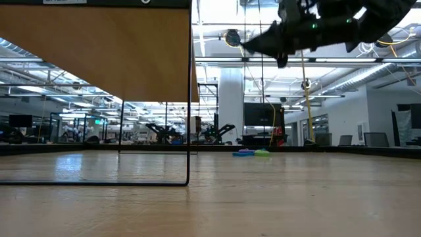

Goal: Pick & Place Office Desk Supplies
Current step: Put the blue rubber band into the center green bin on the shelf

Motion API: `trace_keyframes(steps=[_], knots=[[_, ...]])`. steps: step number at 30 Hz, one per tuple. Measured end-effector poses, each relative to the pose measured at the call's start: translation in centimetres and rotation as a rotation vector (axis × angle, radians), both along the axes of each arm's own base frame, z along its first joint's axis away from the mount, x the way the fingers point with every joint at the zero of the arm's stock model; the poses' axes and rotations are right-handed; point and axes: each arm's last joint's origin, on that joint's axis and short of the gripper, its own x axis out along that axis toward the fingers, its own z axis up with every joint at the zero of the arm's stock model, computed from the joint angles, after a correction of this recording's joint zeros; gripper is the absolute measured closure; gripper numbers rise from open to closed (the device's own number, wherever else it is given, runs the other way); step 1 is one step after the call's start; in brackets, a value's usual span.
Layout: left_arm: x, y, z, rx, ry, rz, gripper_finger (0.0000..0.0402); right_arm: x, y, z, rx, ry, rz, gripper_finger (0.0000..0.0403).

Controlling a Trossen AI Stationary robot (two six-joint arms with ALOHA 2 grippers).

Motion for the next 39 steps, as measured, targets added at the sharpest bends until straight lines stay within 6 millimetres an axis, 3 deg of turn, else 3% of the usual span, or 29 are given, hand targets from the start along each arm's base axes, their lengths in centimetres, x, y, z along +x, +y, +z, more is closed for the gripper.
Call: trace_keyframes(steps=[10, 19, 31, 39], knots=[[5.0, -1.4, -1.7, 0.253, -0.121, -0.146, 0.0121, 0.3, 3.3, 2.2, -0.033, -0.222, 0.197, 0.0403], [8.3, -2.2, -3.9, 0.453, -0.198, -0.189, 0.0121, 0.2, 5.0, 2.8, -0.034, -0.291, 0.269, 0.0403], [14.0, -3.3, -3.7, 0.707, -0.131, -0.151, 0.0121, 0.1, 5.9, 3.0, -0.031, -0.313, 0.302, 0.0403], [15.2, -3.5, -2.9, 0.761, -0.148, -0.129, 0.0121, 0.0, 6.7, 3.0, -0.026, -0.312, 0.333, 0.0403]])
